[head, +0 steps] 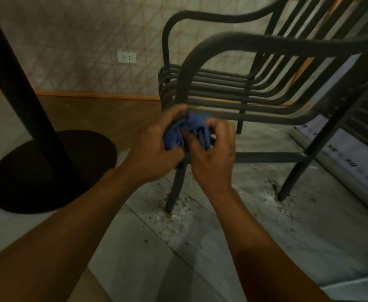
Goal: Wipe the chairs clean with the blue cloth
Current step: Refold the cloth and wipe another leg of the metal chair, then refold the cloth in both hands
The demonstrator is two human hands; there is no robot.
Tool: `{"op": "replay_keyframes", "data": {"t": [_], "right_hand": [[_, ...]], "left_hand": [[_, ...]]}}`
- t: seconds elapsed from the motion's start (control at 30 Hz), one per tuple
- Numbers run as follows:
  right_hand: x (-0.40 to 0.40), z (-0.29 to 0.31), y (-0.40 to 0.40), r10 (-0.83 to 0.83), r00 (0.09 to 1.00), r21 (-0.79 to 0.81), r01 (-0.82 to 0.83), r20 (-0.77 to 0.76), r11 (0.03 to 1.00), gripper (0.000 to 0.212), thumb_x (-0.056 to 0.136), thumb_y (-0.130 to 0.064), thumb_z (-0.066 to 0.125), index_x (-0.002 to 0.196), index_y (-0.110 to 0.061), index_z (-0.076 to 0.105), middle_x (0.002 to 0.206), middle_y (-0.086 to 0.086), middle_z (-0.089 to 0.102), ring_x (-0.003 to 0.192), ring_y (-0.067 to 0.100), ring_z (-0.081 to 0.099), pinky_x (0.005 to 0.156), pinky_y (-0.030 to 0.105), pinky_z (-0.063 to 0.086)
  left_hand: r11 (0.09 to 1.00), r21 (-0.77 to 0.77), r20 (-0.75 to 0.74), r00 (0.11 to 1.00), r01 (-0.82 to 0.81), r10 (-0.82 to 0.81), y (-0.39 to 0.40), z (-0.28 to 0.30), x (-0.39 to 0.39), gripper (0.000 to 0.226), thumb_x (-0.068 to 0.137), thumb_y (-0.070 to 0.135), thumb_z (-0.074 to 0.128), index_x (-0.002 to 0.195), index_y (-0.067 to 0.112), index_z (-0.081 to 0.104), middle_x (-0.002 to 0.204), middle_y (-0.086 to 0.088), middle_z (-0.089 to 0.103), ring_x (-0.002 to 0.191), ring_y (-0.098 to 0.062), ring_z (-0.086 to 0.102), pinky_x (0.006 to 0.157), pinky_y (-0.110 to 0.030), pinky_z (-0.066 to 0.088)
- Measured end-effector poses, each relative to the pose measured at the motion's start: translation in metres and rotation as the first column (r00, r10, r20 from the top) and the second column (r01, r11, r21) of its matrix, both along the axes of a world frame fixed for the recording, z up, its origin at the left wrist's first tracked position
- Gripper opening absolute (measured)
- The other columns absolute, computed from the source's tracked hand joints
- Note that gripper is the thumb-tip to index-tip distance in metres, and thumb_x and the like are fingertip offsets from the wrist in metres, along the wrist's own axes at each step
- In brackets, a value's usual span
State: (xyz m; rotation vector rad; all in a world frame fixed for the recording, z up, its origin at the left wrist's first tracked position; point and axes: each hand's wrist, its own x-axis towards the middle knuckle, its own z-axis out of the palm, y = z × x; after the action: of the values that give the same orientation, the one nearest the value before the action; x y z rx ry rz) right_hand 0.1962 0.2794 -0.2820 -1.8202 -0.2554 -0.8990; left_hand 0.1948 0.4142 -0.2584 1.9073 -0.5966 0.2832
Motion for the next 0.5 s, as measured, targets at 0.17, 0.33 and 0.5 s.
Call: {"op": "replay_keyframes", "data": {"t": [0.17, 0.33, 0.5], "right_hand": [[-0.043, 0.034, -0.017, 0.162, 0.942, 0.002, -0.169, -0.293, 0.986, 0.034, 0.083, -0.025, 0.07, 0.107, -0.017, 0.048, 0.101, 0.003, 0.06, 0.087, 0.015, 0.061, 0.073, 0.032, 0.053], [-0.082, 0.081, -0.041, 0.202, 0.845, -0.128, -0.301, -0.496, 0.945, 0.054, 0.08, -0.003, 0.064, 0.13, -0.01, 0.045, 0.121, 0.012, 0.06, 0.107, 0.021, 0.06, 0.093, 0.028, 0.05], [-0.101, 0.146, -0.048, 0.165, 0.809, -0.215, -0.337, -0.564, 0.917, 0.033, 0.067, 0.002, 0.051, 0.099, 0.002, 0.06, 0.097, 0.018, 0.061, 0.086, 0.026, 0.06, 0.078, 0.022, 0.047]], "left_hand": [[0.989, 0.145, -0.152, 0.987, -0.035, 0.057, -0.018, 0.032, -0.027, 0.049, 0.078, 0.007, 0.066, 0.125, 0.013, 0.055, 0.118, -0.008, 0.065, 0.106, -0.017, 0.062, 0.095, -0.028, 0.049], [0.945, 0.325, -0.151, 0.985, -0.035, 0.088, -0.023, 0.076, -0.056, 0.051, 0.072, -0.012, 0.069, 0.121, -0.002, 0.058, 0.112, -0.019, 0.067, 0.102, -0.03, 0.065, 0.093, -0.035, 0.05], [0.869, 0.494, -0.265, 0.946, -0.035, 0.188, -0.021, 0.131, -0.068, 0.028, 0.071, -0.009, 0.062, 0.098, -0.002, 0.06, 0.086, -0.015, 0.065, 0.075, -0.02, 0.056, 0.069, -0.026, 0.047]]}}
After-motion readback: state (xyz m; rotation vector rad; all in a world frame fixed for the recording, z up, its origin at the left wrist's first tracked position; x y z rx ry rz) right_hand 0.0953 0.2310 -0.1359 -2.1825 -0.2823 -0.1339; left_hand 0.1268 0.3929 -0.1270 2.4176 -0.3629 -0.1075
